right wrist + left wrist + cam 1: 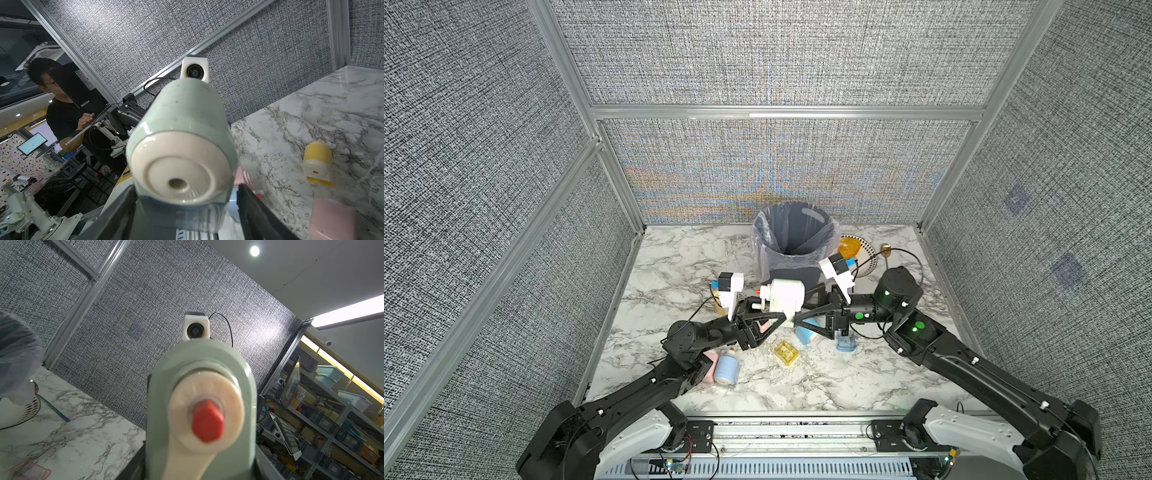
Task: Take out the pencil sharpener tray and clean the shavings
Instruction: Open the container of the pencil sharpener.
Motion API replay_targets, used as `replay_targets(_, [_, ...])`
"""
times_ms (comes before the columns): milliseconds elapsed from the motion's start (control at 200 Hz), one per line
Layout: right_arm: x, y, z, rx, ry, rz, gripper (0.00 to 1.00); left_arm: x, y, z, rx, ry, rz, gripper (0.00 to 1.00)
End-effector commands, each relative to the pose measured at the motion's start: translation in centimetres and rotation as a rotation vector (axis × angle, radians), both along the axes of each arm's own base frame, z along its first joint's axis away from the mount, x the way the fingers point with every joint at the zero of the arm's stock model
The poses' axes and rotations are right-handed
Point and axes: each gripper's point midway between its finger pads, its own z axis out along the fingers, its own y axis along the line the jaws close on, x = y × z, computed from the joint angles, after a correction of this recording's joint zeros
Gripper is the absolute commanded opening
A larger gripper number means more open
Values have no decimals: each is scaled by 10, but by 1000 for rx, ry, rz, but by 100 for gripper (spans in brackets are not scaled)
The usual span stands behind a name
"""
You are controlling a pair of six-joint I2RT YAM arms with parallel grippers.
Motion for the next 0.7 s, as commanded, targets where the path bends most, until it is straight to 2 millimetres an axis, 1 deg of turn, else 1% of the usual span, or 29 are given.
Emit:
replay_targets(0, [-10, 0, 4, 26, -12, 56, 75, -5, 3, 7, -21, -42, -3, 0])
replay_targets(50, [-10, 0, 3, 24, -9, 58, 72, -5, 3, 7, -21, -42, -3, 0])
replay_targets(115, [-11, -1, 1, 22, -7, 58, 65, -5, 3, 7, -22, -43, -3, 0])
replay_targets(185, [-11, -1, 0, 21, -7, 59, 62, -4, 2, 7, -20, -40, -3, 0])
replay_targets(260, [-11, -1, -1, 21, -8, 58, 52, -4, 2, 6, -19, -40, -4, 0])
replay_targets(330, [-10, -1, -1, 18, -6, 52, 48, -3, 2, 6, -19, -37, -4, 0])
replay_targets(495, [-9, -3, -3, 6, -11, 35, 46, -4, 3, 7, -21, -37, -4, 0])
replay_targets(691, [-6, -9, -8, -5, -16, 9, 46, -6, 5, 9, -25, -43, 2, 0])
